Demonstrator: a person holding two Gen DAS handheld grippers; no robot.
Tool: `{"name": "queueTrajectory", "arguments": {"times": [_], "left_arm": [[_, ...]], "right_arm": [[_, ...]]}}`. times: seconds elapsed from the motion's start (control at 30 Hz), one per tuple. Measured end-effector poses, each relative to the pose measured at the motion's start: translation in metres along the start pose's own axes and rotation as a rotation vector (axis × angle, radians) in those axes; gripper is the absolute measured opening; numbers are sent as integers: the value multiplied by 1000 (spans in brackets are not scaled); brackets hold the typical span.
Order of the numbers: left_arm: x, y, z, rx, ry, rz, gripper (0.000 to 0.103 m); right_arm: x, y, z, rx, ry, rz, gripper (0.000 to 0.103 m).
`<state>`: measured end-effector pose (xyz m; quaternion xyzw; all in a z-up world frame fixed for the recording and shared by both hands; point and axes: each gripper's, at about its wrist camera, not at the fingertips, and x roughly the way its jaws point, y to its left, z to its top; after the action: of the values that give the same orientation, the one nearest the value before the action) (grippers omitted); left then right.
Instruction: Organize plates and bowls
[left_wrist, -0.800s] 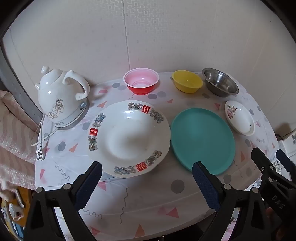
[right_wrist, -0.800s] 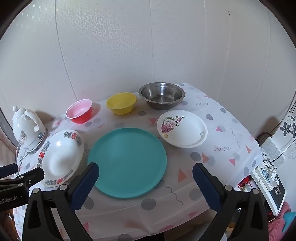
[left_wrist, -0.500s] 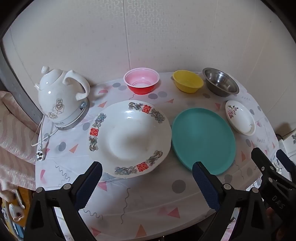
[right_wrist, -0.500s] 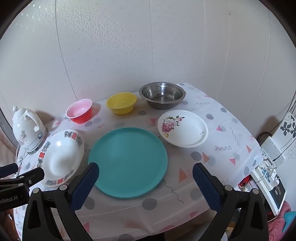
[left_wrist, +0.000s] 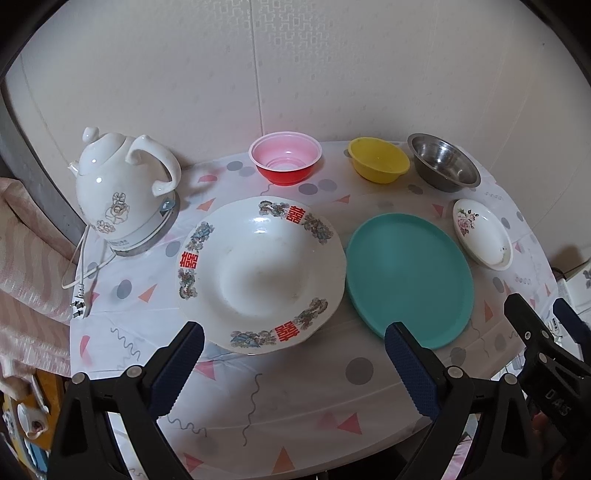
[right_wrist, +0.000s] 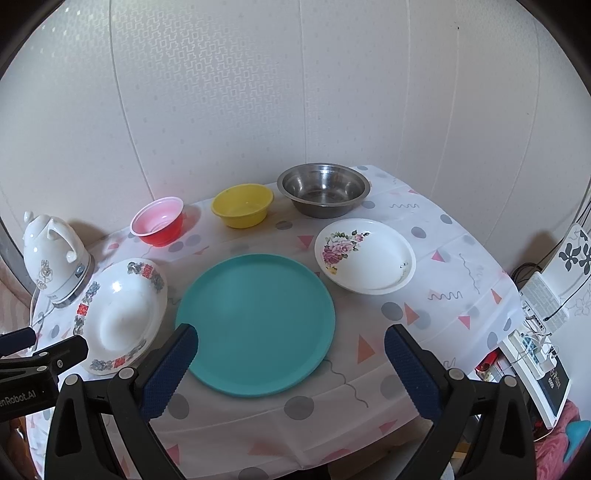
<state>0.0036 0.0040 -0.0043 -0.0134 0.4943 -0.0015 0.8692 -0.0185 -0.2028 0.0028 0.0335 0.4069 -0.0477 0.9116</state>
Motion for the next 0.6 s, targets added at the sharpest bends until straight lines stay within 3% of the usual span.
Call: {"name": "queueTrajectory", "arguments": {"times": [0.6], "left_arm": [[4, -7, 1, 8, 26, -7, 99]], "right_arm": [[2, -5, 1, 3, 10, -7, 103]]}}
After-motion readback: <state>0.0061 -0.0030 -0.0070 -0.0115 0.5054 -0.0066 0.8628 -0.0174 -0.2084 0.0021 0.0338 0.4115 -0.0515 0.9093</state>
